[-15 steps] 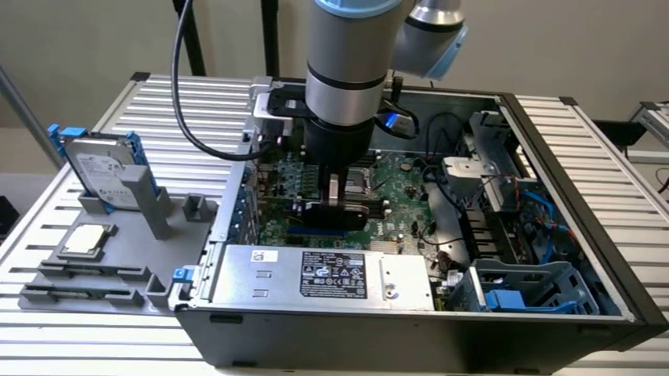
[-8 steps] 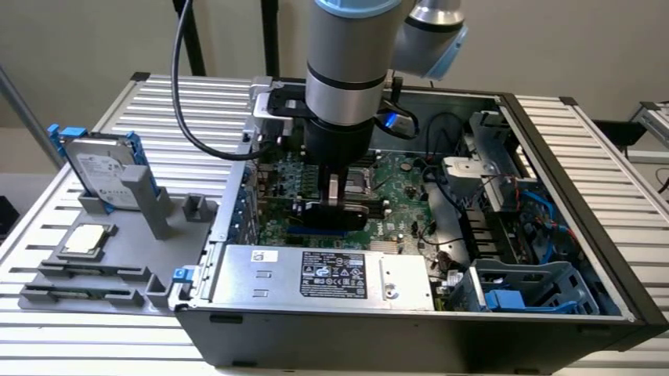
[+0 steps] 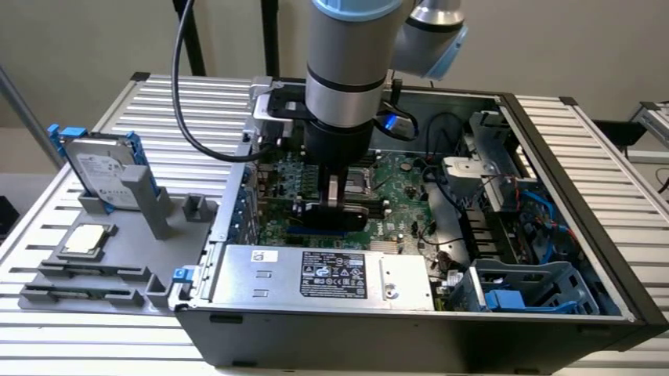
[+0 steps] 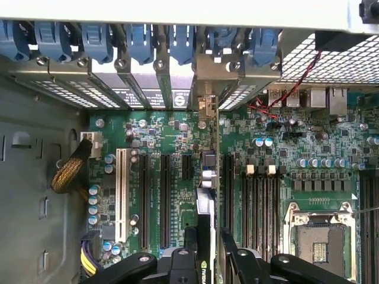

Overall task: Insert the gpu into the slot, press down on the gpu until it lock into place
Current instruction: 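Insert the gpu into the slot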

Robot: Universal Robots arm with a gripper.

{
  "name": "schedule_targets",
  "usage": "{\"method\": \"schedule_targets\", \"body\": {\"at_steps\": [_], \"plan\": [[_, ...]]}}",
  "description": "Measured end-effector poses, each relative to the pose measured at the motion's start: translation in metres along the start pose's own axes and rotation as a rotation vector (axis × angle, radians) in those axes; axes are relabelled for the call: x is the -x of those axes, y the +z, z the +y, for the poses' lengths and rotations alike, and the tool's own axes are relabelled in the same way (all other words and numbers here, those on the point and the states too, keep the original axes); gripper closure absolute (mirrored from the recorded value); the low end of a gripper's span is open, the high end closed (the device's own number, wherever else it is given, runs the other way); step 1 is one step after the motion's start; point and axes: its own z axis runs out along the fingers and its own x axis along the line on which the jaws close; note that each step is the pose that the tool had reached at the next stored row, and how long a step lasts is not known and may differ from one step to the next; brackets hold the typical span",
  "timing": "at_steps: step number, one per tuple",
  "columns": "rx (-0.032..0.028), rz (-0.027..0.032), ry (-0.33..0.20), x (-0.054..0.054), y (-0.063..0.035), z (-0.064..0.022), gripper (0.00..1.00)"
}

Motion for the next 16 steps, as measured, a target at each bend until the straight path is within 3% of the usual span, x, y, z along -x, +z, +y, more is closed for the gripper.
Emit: {"method": "schedule_targets", "body": {"at_steps": [16], "plan": [[-0.0004,-0.0001,0.006,-0.0001,0.0006,0.0013,0.74]]}}
